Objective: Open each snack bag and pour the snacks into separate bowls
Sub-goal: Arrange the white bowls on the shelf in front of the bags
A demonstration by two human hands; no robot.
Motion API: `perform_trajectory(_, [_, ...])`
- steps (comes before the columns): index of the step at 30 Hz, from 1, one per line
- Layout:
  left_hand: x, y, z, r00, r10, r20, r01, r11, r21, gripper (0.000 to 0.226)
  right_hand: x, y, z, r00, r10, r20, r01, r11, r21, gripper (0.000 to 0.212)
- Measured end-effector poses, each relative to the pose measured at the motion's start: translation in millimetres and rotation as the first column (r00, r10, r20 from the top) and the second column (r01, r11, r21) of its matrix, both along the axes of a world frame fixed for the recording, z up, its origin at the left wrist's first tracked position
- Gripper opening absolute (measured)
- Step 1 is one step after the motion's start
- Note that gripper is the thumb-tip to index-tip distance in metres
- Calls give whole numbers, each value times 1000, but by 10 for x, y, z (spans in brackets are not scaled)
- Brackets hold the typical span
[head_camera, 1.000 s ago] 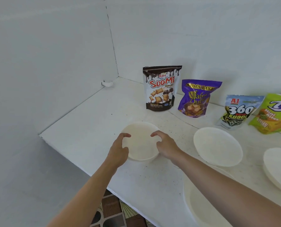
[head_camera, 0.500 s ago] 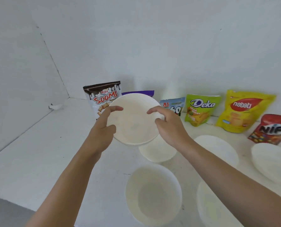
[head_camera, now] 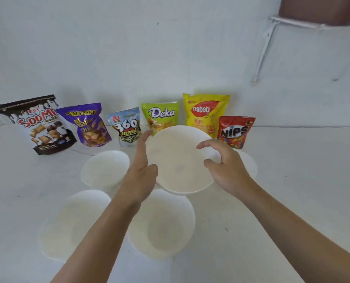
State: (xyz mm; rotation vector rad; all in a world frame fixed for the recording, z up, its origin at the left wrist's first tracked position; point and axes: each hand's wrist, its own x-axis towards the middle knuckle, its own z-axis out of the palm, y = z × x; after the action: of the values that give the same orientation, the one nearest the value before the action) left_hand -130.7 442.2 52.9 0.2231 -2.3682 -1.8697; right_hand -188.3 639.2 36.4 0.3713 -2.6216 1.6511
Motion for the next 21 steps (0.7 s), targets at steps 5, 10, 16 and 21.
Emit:
perform_trajectory(5, [95, 705, -272, 995, -66, 71, 65, 998, 15, 93, 177, 747, -231, 997, -18, 70, 18, 1000, -2, 43])
perform_trajectory(10, [178, 1208, -553, 979, -138, 152, 134, 990, 41, 89, 268, 1256, -471, 983, -39, 181, 49, 998, -49, 47])
perform_trajectory(16, [333, 1433, -896, 967, -114, 227, 103, 993, 61, 87, 393, 1494, -769, 966, -10, 257, 9, 1000, 5, 49])
perform_trajectory(21, [464, 1500, -1087, 967, -100, 236, 105, 994, -11, 75, 571, 1570, -981, 967, -12, 254, -3, 998, 59, 54])
